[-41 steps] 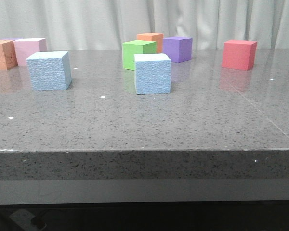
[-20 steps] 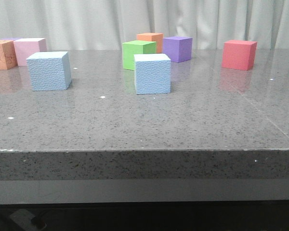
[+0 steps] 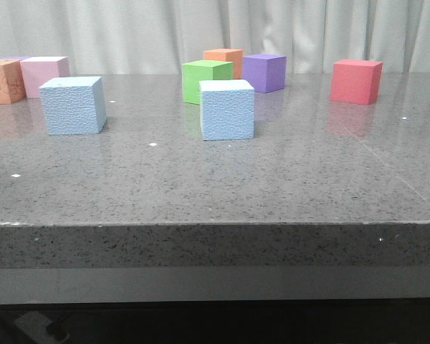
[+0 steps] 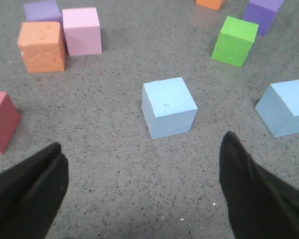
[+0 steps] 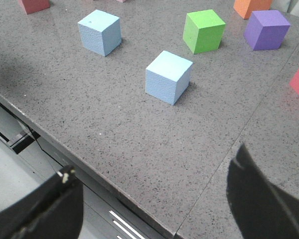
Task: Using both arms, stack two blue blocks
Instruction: 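Lower the left gripper onto the other light-blue cube and grasp it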
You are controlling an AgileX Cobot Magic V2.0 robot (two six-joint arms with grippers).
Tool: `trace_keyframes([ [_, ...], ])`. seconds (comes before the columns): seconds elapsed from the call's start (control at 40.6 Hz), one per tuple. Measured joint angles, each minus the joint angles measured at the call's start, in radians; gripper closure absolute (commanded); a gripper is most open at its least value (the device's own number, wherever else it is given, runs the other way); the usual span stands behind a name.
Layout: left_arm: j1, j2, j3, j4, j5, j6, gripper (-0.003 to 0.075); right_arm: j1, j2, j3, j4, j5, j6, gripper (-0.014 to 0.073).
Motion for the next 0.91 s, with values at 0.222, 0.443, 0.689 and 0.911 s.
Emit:
trace_keyframes([
  [0.222,-0.052,0.248,-0.121,-0.016,-0.019,0.0,0.0115,0.0,0.0,0.0,0.0,0.0,0.0,-0.0002],
  [0.443,-0.136,0.45,-0.276,0.047,-0.027,0.0,0.0115,0.0,0.0,0.0,0.0,0.0,0.0,-0.0002],
  [0.689,-0.14,0.604,-0.402,0.081,0.001,-0.006,0.0115,0.0,0.0,0.0,-0.001,0.0,0.0,-0.0002],
  [0.911,-0.144,0.713,-0.488,0.214,0.065,-0.199,0.0115,0.0,0.0,0.0,-0.001,0.0,0.0,-0.0002],
])
